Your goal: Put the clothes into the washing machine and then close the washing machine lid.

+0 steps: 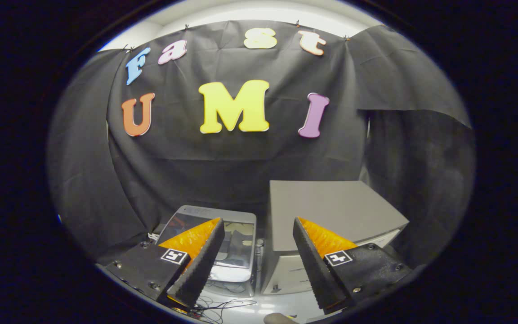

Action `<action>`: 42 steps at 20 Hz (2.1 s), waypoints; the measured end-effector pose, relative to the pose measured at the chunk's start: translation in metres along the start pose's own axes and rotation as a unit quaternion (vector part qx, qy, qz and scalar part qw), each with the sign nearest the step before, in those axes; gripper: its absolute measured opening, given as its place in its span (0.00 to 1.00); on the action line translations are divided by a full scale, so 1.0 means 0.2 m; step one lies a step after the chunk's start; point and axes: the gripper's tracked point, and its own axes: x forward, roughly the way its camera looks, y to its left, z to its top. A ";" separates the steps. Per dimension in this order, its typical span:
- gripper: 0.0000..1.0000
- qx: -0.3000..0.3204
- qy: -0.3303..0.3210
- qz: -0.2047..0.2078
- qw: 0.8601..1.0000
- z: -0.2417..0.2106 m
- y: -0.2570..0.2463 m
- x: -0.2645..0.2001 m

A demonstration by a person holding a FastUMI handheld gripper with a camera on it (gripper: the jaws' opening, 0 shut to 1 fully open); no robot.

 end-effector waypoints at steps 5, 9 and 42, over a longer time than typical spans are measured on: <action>1.00 0.011 -0.023 0.007 1.000 -0.10 -0.25 -0.34; 1.00 0.018 -0.024 -0.001 1.000 -0.24 -0.44 -0.59; 1.00 0.046 -0.027 -0.022 0.998 -0.83 -1.20 -1.72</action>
